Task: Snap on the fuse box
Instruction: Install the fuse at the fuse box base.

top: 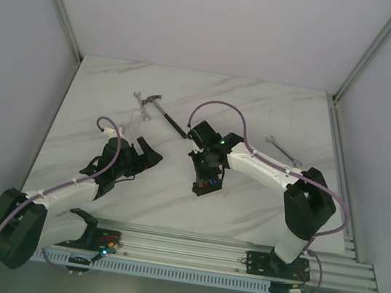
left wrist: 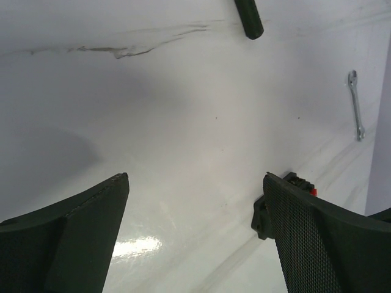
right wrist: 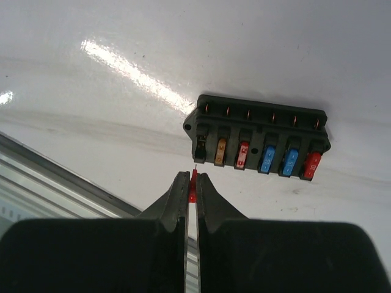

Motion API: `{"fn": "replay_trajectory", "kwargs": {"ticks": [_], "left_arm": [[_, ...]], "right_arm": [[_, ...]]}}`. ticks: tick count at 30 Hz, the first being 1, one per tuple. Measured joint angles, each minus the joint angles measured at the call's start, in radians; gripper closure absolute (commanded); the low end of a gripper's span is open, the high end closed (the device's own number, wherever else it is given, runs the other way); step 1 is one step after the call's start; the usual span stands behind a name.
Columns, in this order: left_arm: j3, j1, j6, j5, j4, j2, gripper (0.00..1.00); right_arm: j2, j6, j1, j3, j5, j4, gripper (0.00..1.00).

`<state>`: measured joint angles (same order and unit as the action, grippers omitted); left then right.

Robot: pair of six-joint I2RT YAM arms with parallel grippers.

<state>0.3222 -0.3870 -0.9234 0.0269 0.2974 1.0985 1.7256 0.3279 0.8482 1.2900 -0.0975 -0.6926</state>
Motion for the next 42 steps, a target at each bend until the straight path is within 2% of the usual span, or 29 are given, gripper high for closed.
{"fn": "replay_trajectory", "kwargs": {"ticks": [23,42], "left_arm": [[0.000,0.035,0.061,0.000,-0.058,0.018,0.00],[0.000,0.040,0.062,0.003,-0.059,0.018,0.00]], "right_arm": [[0.107,0.001,0.018,0.038,0.051,-0.008,1.00],[0.117,0.000,0.031,0.050,0.061,-0.008,1.00]]}}
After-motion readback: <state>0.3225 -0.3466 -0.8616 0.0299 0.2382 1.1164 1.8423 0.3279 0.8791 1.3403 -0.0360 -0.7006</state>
